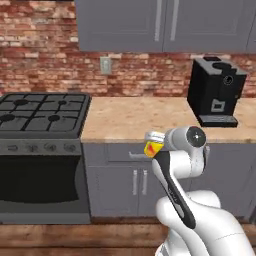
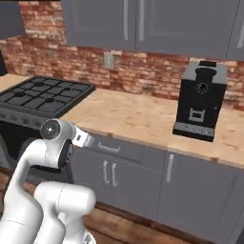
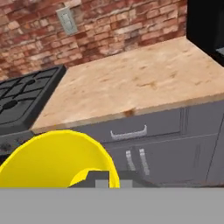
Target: Place the pitcher and cup on the dining counter for serving.
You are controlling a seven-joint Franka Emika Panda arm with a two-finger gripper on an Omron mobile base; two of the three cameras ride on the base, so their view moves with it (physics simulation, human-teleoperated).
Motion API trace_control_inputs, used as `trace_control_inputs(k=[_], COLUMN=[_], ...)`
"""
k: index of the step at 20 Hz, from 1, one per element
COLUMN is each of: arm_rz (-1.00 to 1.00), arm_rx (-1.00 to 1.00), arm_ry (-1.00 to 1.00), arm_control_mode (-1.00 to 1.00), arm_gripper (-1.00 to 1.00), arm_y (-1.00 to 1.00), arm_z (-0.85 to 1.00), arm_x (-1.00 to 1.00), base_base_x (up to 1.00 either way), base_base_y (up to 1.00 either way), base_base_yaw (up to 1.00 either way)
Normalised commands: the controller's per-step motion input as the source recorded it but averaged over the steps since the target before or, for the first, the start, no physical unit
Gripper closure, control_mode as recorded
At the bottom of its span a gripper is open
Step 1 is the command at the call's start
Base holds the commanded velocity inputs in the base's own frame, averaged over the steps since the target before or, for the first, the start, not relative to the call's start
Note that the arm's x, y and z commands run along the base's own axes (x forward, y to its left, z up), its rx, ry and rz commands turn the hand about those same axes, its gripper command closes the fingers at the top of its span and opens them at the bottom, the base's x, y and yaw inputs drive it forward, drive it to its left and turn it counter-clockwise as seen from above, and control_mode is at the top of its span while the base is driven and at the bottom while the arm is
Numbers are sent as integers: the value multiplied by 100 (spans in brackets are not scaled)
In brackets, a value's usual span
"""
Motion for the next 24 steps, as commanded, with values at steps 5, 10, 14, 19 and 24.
trace_control_inputs(k=[5, 10, 14, 19, 24], arm_rz=[0, 0, 0, 0, 0], arm_rx=[0, 0, 0, 0, 0], arm_ry=[0, 0, 0, 0, 0], arm_control_mode=[100, 100, 100, 100, 100], arm_gripper=[100, 100, 100, 100, 100], arm_y=[0, 0, 0, 0, 0], arm_z=[0, 0, 0, 0, 0], arm_x=[0, 0, 0, 0, 0], base_base_x=[-30, -29, -28, -23, -6], base_base_y=[12, 11, 11, 12, 41], base_base_yaw=[100, 100, 100, 100, 93])
